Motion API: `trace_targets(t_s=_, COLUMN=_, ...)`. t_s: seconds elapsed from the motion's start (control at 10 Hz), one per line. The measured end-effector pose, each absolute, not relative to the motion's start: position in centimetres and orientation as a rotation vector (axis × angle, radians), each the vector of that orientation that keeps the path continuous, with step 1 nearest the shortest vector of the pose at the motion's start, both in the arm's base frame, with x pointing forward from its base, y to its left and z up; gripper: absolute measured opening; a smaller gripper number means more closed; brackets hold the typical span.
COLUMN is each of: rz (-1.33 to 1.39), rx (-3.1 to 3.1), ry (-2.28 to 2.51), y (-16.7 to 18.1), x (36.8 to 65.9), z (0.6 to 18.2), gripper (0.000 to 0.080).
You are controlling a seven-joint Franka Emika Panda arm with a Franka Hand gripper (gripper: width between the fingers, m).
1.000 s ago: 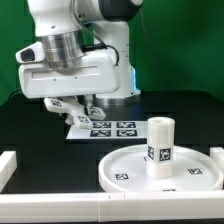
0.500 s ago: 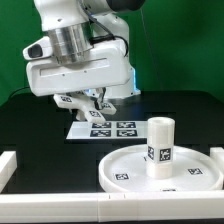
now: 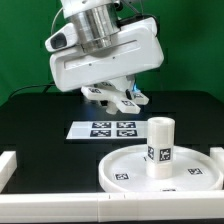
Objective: Assemble round table
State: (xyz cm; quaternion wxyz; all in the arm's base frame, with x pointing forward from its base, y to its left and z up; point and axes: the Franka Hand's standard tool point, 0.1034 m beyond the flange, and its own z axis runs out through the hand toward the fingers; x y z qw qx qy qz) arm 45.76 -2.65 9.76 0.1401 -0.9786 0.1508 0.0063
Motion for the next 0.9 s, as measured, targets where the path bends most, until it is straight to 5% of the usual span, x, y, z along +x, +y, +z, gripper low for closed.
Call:
trace_targets(t_s=0.4, rz=0.032, rx=-2.784, ry=0.44, y=-1.0, x=46.3, z=10.1, gripper=0.0409)
trace_targets(t_s=0.7, rz=-0.038, rx=-2.749, ry=0.475, y=2.2, x=52.3, z=13.3, gripper=0.0409)
trace_targets(t_s=0.9, rz=-0.022, rx=-2.756, ry=0.466, y=1.6, x=51.2, z=12.5, gripper=0.0409)
